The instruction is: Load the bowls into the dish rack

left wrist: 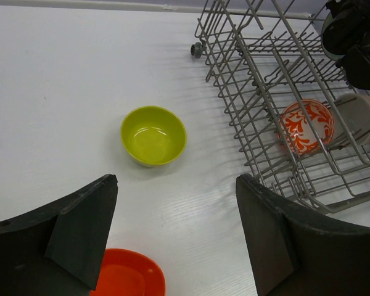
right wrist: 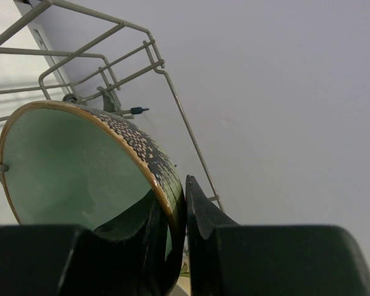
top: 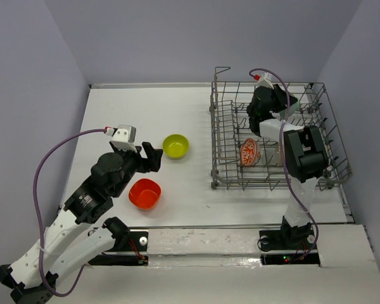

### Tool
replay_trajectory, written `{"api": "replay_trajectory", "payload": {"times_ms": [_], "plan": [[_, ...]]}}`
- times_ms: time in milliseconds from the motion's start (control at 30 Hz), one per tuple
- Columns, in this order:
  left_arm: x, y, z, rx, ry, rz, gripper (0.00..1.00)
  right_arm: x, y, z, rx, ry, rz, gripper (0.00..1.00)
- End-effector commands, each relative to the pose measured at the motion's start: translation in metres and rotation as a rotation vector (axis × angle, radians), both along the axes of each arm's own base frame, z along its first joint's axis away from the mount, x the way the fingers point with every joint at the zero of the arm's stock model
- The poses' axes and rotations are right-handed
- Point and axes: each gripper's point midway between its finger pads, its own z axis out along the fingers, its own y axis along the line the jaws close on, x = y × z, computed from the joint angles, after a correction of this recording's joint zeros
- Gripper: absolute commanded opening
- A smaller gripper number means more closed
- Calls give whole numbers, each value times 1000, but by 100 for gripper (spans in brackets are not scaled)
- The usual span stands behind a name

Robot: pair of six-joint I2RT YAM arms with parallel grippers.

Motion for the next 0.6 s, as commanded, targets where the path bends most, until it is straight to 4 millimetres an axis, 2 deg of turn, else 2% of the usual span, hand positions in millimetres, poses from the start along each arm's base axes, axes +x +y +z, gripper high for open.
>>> {"api": "replay_trajectory", "payload": {"times_ms": [0,233,567], "plan": [[4,-2,4,-1,-26,-3,86,14,0,-4,24,-63,16,1],[4,-2,2,2,-23,-1,86,16,2,-18,26,-5,34,1],[4,-2,3,1,-25,-3,86,17,3,-34,32,63,57,11]]}}
